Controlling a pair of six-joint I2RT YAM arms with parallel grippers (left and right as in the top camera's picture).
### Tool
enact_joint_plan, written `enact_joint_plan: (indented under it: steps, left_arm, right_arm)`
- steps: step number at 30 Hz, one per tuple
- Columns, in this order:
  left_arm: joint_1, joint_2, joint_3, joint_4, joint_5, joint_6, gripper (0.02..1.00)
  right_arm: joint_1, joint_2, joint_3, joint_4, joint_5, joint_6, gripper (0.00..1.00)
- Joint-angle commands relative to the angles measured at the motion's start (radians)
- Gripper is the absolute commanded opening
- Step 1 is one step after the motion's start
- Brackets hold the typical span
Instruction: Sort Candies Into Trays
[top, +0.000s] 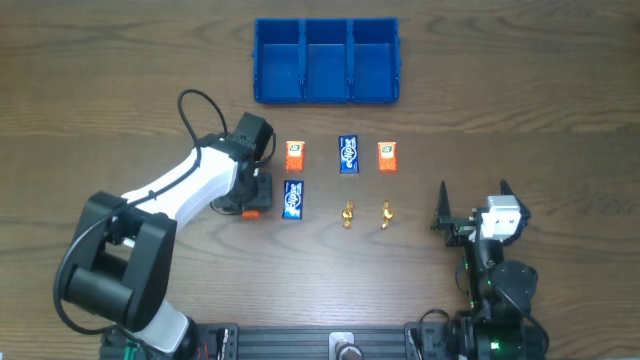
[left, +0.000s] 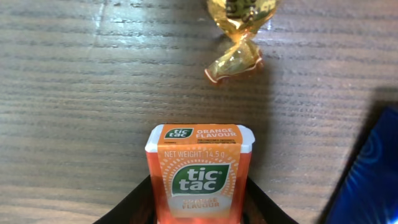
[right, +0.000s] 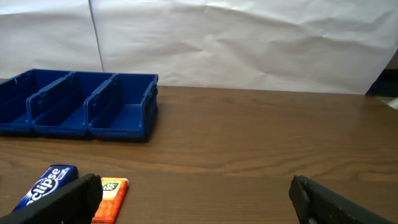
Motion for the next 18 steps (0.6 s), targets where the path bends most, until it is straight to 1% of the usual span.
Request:
enact_joint_plan:
  steps: [1,4,6,7,9,11,13,14,16,18]
  left_arm:
    - [0.0,0.016,0.009,0.032,0.025,-0.031,0.255]
    - [0.0,-0.053,0.018,0.026,0.025,-0.068,0.248]
    - [-0.002,-0.175,0.081,-0.001,0.014,-0.1,0.231]
    - [-0.002,-0.215,0.163,-0.045,-0.02,-0.129,0.224]
    - [-0.002,-0.201,0.328,-0.119,-0.077,-0.134,0.222]
    - [-0.002,-0.098,0.579,-0.222,-0.135,-0.126,0.224]
    - [-0.002,0.03,0.806,-0.305,-0.161,-0.092,0.226]
    - [0.0,0.15,0.994,-0.362,-0.166,-0.06,0.233]
    - [0.014,0.323,1.246,-0.439,-0.161,-0.043,0.237]
    - [0.03,0.463,1.416,-0.484,-0.133,-0.025,0.24]
  right_arm:
    - [0.0,-0.005,-0.002,-0.006,0.002,-0.008,0.998]
    - [0.0,-0.005,-0.002,-0.006,0.002,-0.008,0.998]
    - [0.0,-0.005,-0.002,-0.006,0.002,-0.008,0.998]
    - [0.0,-0.005,-0.002,-0.006,0.002,-0.008,0.996]
    - [0.0,-0.005,-0.002,-0.006,0.002,-0.008,0.998]
    - [0.0,-0.005,-0.002,-0.006,0.002,-0.008,0.998]
    - [0.0,-0.005,-0.002,-0.006,0.002,-0.008,0.998]
    - [0.0,-0.005,-0.002,-0.006,0.002,-0.008,0.998]
    - [0.0,-0.005,-0.002,-0.006,0.002,-0.008,0.998]
    - [0.0,-0.005,-0.002,-0.006,0.002,-0.008,0.998]
